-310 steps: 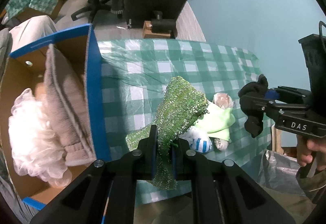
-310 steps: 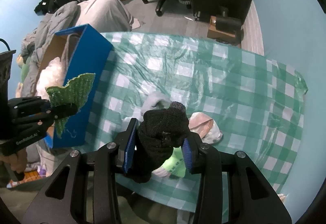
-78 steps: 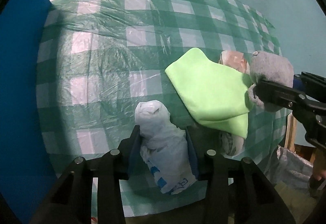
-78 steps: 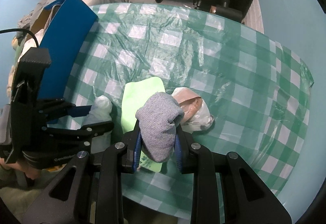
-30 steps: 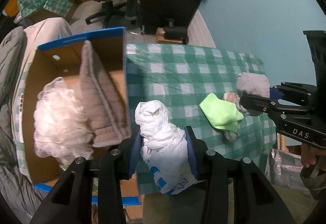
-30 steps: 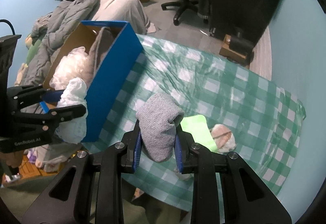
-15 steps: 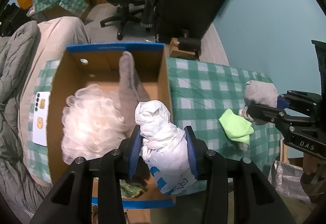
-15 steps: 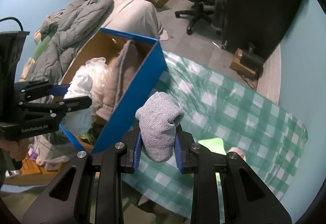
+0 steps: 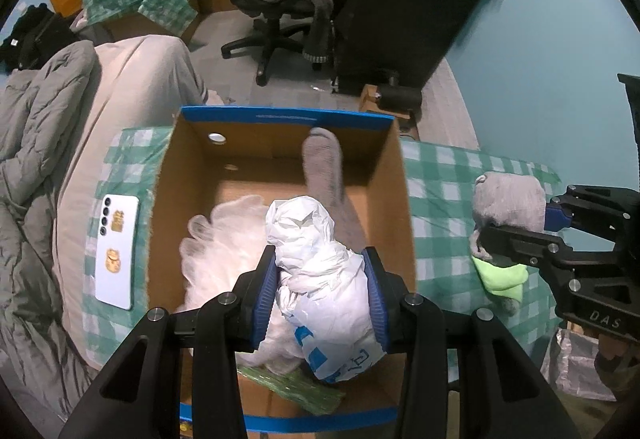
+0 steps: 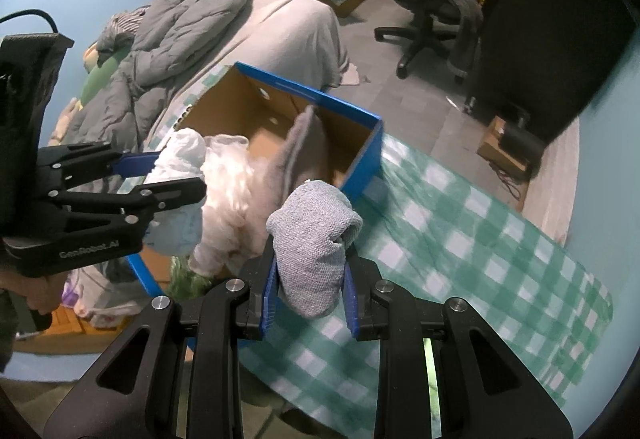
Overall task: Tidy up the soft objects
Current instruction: 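Carry the bag bundle and grey sock over the box and open both grippers, then move both grippers back to the lime cloth and pink-white plastic bag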
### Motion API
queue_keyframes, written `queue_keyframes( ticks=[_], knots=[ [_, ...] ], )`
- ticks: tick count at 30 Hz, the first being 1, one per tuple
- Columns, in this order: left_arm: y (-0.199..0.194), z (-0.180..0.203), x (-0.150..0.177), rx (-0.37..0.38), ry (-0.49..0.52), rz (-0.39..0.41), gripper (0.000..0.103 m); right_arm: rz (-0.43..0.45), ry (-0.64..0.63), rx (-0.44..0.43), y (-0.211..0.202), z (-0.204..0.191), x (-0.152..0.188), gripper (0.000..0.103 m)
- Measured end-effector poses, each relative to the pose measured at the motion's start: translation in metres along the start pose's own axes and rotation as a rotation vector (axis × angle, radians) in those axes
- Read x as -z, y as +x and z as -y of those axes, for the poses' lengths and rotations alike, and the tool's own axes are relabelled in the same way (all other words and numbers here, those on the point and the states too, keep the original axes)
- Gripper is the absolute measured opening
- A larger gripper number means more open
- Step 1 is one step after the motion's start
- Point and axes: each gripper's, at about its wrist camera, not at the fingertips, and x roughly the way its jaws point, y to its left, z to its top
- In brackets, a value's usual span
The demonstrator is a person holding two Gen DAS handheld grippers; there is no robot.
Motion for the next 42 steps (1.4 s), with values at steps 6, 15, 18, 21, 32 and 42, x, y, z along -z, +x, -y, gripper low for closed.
queue_keyframes(
  ticks=[6,15,18,21,32,42],
  knots=[
    [0.014,-0.023,-0.013,-0.007,0.007,-0.015,0.042,-0.017,0.001,-0.019,0.022,-0.012,-0.022,0.026],
    [0.035,-0.050,-0.035,0.004,0.010,-0.036,0.042,-0.052,0.016,0.011,0.056,-0.015,-0.044,0.026],
    [0.041,-0.053,-0.041,0.010,0.017,-0.037,0.043,-0.062,0.029,0.013,0.063,-0.013,-0.049,0.026],
    [0.047,-0.054,-0.046,0.012,0.032,-0.039,0.044,-0.066,0.037,0.016,0.069,-0.010,-0.054,0.027],
    [0.050,-0.057,-0.051,-0.037,0.041,-0.031,0.076,-0.065,0.039,0.046,0.072,-0.010,-0.059,0.052],
    [0.032,-0.061,-0.042,-0.035,0.012,-0.021,0.078,-0.039,0.069,0.044,0.058,-0.004,-0.053,0.058]
  ],
)
